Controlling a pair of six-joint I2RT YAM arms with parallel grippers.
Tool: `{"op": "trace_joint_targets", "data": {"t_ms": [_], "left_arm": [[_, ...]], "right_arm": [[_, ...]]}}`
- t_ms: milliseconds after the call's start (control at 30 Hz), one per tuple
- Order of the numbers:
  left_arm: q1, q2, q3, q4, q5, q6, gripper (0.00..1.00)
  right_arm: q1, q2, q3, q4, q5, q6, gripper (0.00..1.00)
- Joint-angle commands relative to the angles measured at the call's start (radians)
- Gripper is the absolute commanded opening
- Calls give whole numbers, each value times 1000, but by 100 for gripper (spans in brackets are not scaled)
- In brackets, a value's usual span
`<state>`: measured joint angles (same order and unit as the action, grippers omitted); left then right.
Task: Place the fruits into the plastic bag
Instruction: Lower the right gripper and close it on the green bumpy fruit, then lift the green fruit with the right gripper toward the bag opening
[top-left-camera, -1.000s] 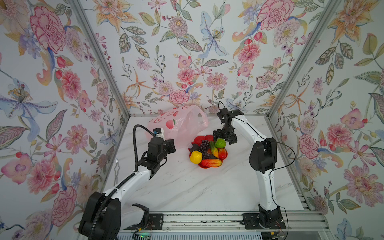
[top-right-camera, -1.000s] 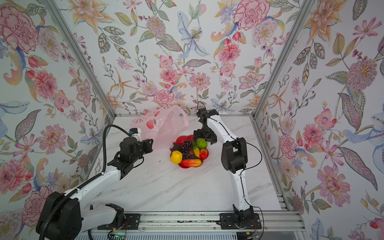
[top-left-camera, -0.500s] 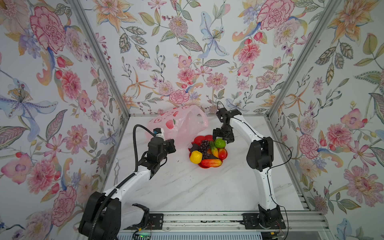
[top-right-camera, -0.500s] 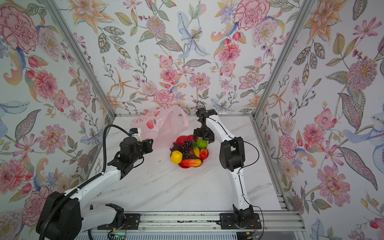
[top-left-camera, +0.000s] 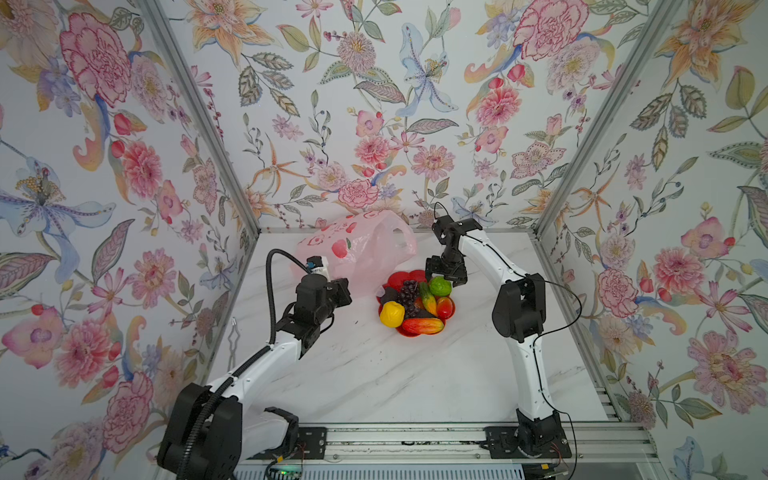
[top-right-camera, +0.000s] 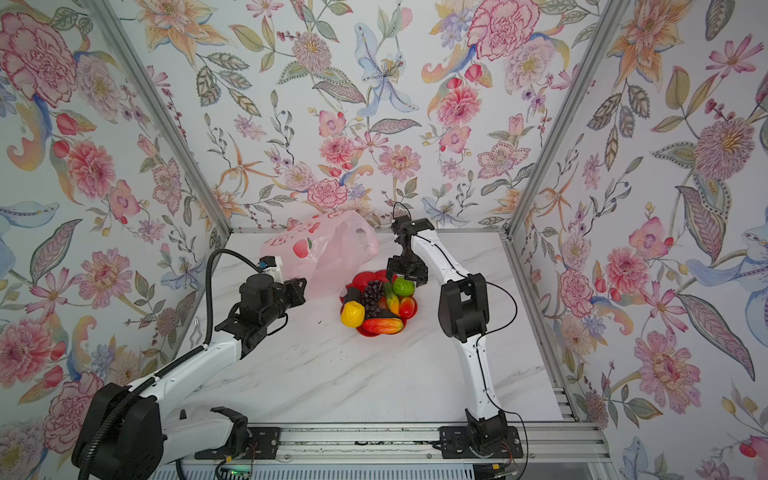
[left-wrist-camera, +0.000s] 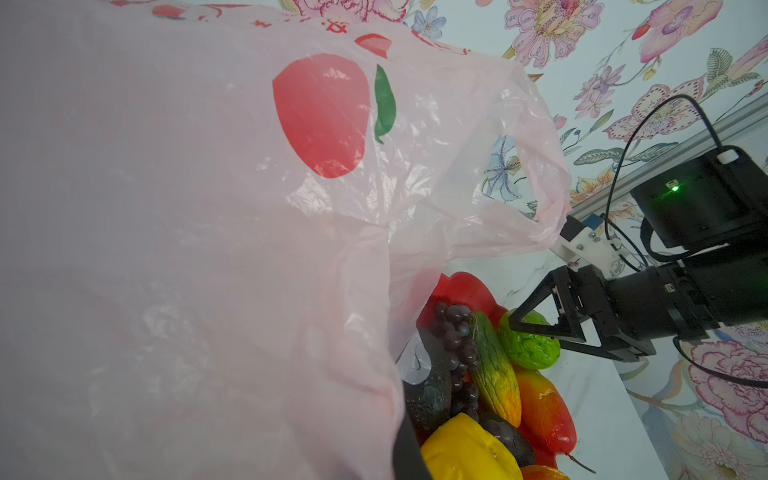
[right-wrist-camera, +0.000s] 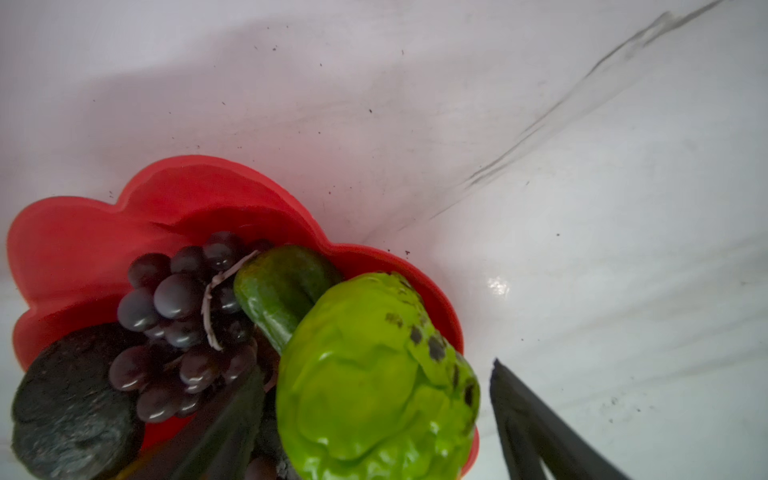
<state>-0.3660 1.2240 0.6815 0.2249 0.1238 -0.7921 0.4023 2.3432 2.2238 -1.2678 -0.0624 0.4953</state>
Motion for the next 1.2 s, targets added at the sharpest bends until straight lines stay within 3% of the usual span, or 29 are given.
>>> {"op": "trace_joint_targets", "data": {"t_ms": [0, 200, 533, 867, 1167], "left_arm": [[-6, 0, 21, -10, -6, 26, 0], [-7, -13, 14, -12, -9, 28, 0], [-7, -21, 4, -13, -9, 25, 0], [-6, -32, -7, -5, -9, 11, 0], [-7, -50, -19, -1, -15, -5, 0]], "right_arm": [[-6, 30, 10, -12, 18, 12, 86], [-5, 29, -7, -9, 38, 9, 84], [5, 19, 1, -4, 47, 2, 61], [7, -52, 19, -5, 25, -3, 57], [-4, -169, 57, -4, -103, 2, 56]]}}
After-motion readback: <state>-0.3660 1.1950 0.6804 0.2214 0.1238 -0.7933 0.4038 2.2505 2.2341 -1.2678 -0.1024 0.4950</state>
